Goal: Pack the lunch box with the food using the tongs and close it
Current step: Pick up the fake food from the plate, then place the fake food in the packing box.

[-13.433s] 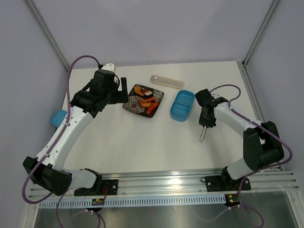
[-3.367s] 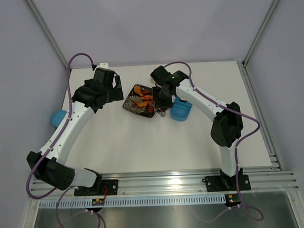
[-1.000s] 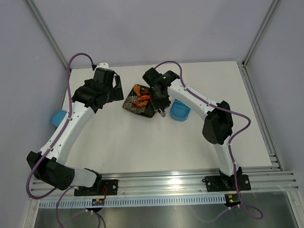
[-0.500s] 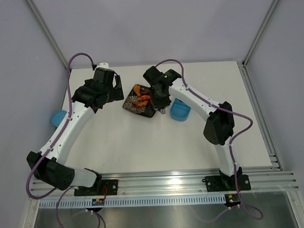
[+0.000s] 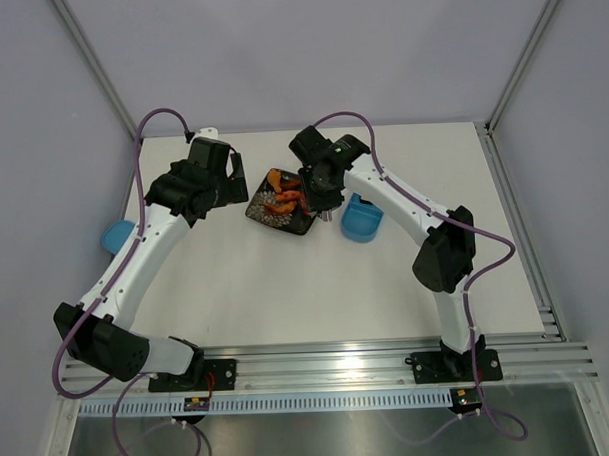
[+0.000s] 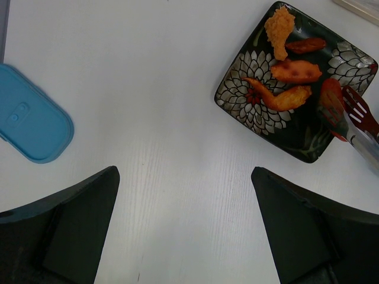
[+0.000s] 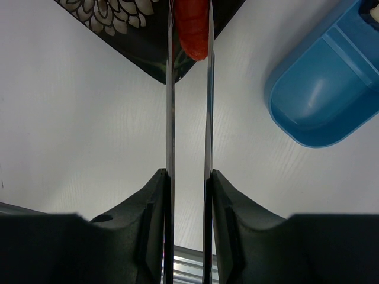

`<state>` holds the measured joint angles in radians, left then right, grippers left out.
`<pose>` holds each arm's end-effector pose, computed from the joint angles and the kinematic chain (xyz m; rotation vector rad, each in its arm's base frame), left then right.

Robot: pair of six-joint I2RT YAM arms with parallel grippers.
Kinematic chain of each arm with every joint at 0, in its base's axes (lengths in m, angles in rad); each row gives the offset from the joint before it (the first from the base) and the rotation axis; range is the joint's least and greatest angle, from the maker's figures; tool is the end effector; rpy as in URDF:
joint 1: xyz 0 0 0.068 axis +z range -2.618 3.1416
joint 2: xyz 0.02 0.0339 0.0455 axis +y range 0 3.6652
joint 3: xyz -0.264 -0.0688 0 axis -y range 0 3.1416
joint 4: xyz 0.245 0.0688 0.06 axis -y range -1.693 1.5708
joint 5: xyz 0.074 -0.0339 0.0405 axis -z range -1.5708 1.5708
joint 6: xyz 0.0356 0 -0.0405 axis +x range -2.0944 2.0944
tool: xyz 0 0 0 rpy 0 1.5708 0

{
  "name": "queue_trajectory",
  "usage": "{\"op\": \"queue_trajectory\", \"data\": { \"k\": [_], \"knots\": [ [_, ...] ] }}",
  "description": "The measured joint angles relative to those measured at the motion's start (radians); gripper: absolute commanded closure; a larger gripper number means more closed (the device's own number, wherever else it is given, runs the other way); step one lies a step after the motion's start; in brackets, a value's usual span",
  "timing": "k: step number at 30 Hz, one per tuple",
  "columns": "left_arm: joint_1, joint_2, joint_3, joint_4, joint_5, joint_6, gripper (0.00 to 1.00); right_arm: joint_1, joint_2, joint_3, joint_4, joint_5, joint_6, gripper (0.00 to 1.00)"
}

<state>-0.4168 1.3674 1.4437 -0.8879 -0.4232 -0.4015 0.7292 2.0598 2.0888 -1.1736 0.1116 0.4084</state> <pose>0.2616 -0.0999 0.3733 -0.1785 2.2881 0.0877 0.3251 0.2851 0.3140 -0.4016 2.6876 0.1888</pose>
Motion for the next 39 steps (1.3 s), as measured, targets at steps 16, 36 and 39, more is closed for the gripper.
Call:
{"op": "queue_trajectory", "data": {
  "k": [16,36,39],
  "knots": [
    [0.000,0.000,0.000,0.000,0.000,-0.002,0.01,0.000,-0.164,-0.101,0.088,0.027,-0.029,1.00],
    [0.000,-0.009,-0.013,0.000,0.000,0.008,0.01,-0.036,-0.479,-0.487,0.115,0.134,0.042,1.00],
    [0.000,-0.013,-0.019,0.001,0.000,0.008,0.01,-0.036,-0.500,-0.539,0.120,0.135,0.052,1.00]
  ]
}}
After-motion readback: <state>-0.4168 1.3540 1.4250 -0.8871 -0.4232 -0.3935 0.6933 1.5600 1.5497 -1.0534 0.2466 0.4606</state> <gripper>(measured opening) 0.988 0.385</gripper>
